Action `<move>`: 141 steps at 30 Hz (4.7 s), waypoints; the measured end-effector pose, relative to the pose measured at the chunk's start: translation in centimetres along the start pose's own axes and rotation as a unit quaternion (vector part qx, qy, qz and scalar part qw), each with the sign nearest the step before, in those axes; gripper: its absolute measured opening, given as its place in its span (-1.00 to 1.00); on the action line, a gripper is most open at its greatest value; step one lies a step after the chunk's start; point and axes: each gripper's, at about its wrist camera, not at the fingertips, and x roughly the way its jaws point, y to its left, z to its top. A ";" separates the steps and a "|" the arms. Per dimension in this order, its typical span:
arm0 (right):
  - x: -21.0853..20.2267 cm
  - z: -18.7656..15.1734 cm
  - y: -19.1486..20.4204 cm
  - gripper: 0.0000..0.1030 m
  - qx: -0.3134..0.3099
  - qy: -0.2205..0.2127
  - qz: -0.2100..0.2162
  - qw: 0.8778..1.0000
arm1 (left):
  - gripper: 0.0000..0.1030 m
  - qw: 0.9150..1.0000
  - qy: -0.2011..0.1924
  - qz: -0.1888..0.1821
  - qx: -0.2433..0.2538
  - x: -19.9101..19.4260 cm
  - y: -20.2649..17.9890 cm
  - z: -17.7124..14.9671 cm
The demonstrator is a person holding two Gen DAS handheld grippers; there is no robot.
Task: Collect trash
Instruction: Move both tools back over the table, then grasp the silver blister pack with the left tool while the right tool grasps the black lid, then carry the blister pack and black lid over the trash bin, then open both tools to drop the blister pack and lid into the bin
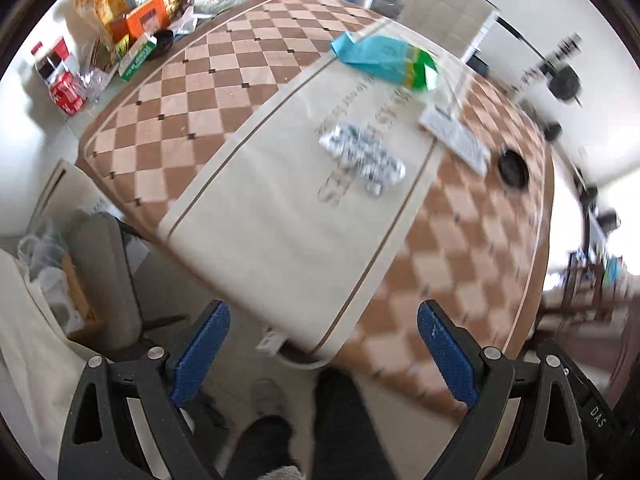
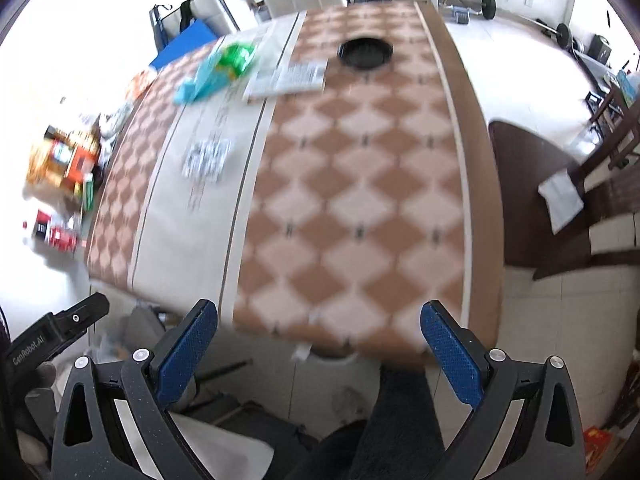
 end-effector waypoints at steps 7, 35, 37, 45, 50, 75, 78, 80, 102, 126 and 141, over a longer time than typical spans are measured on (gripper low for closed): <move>5.9 15.2 -3.2 0.99 0.036 0.010 -0.018 0.999 | 0.85 0.986 0.063 -0.024 -0.155 7.7 -1.3 9.5; 26.2 32.3 -3.1 0.73 -0.049 0.072 -0.127 0.988 | 0.18 0.991 0.102 0.082 -0.008 17.5 -7.6 14.9; 25.8 32.1 -3.2 0.46 -0.052 0.071 -0.126 0.988 | 0.18 0.991 0.104 0.083 -0.004 17.6 -7.9 14.7; 24.2 31.0 -5.3 -0.30 -0.033 0.071 -0.089 0.993 | 0.17 0.992 0.080 0.100 0.020 15.4 -8.2 11.2; 21.8 30.4 -8.3 0.27 0.038 0.055 -0.012 0.998 | 0.17 0.992 0.032 0.119 0.014 13.1 -9.7 11.0; 26.2 37.7 -2.5 0.71 -0.066 0.051 -0.112 0.990 | 0.17 0.986 -0.031 0.158 0.040 13.6 -14.6 16.2; 25.0 36.9 -2.6 0.70 -0.066 0.044 -0.107 0.991 | 0.17 0.986 -0.042 0.153 0.042 11.9 -14.0 15.1; 23.5 35.7 -2.6 0.70 -0.067 0.037 -0.098 0.992 | 0.17 0.986 -0.051 0.150 0.047 10.5 -13.6 14.1; 1.2 1.1 1.8 0.70 -0.111 -0.012 0.010 0.994 | 0.17 0.992 -0.096 0.043 0.068 -4.3 2.7 -9.7; 27.5 -27.4 -5.5 0.70 -0.116 0.179 0.013 0.977 | 0.17 0.974 0.185 -0.107 -0.075 31.3 11.0 -20.3; 50.7 -25.4 -8.2 0.73 -0.117 0.213 -0.021 0.970 | 0.72 0.961 0.263 -0.085 0.028 45.2 8.4 -17.9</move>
